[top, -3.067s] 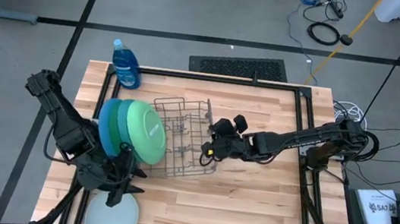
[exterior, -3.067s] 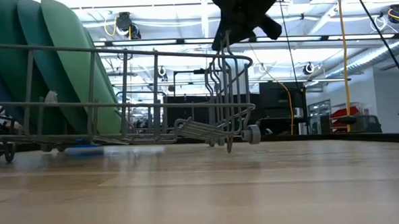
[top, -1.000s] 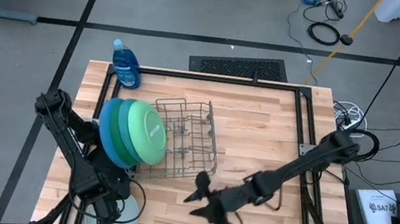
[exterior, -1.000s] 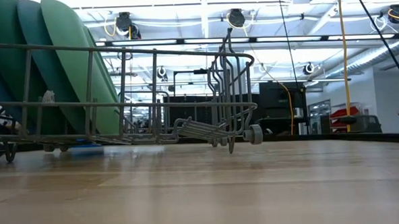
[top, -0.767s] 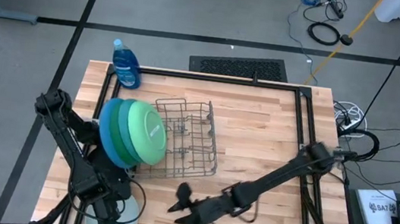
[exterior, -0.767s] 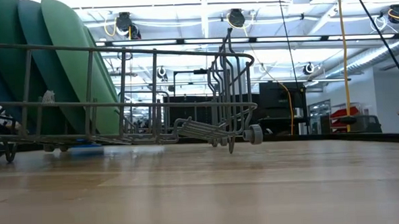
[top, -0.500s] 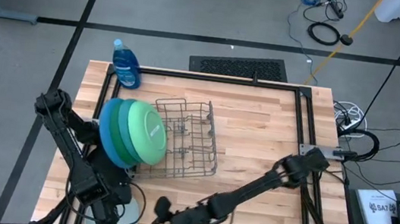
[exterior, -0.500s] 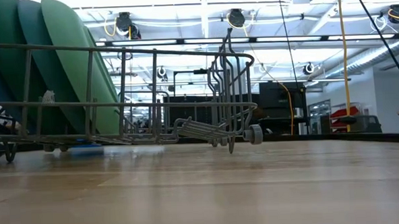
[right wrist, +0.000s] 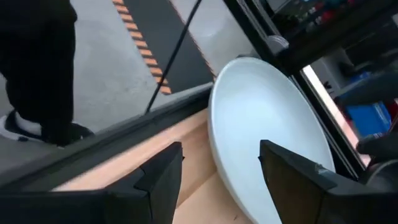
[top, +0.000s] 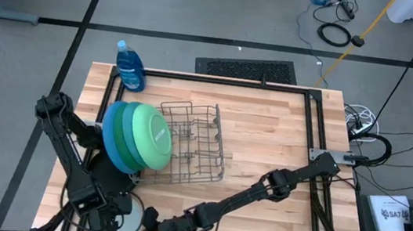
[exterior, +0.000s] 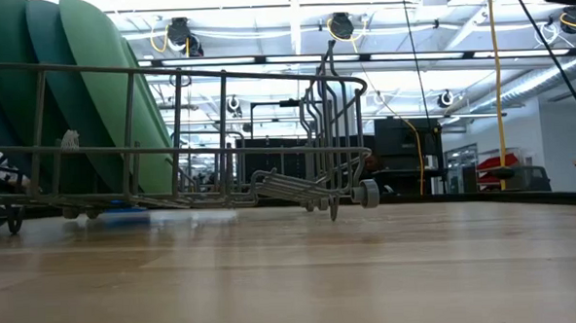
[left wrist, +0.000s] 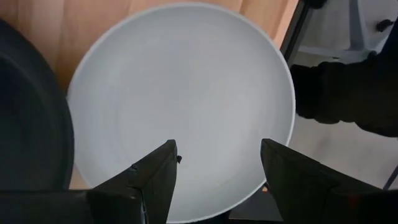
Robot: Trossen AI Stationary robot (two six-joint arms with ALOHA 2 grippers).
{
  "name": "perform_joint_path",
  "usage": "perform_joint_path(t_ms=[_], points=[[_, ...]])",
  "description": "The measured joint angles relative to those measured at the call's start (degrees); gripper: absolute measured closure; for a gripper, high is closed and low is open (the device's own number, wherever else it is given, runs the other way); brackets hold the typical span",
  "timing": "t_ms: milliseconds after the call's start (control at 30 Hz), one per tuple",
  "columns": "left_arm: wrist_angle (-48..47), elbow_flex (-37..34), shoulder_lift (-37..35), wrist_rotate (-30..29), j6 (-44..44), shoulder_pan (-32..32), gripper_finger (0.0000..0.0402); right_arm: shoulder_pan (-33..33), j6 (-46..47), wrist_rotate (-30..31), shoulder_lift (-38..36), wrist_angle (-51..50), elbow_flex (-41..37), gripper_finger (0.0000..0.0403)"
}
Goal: Sort dishes
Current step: Put the gray plate into the gray dish rack
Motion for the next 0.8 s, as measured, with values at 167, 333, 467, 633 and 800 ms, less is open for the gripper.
perform_joint_path(t_ms=[167,333,467,633,800], points=[[0.06,0.00,0.00,-0.69,-1.84,-0.47,0.0171,-1.03,0.01,-0.23,0.70,2.18,0.00,0.0208],[0.86,0.00,0.00,-2.85,-3.57,-0.59,0.0171,-2.36,0.22,-1.21,0.70,4.08,0.02,0.0221],[2.79,0.00,0.39,-2.91,-5.01,-0.61,0.0171,-2.79,0.87,-3.05,0.70,4.01,0.02,0.0230],[5.58,0.02,4.26,-2.96,-5.02,-0.69,0.0171,-2.78,0.02,-3.32,0.70,4.37,0.02,0.0234],[6.82,0.02,10.17,-1.32,-6.01,-0.69,0.0171,-3.12,-0.02,-3.69,0.70,3.64,0.02,0.0234]])
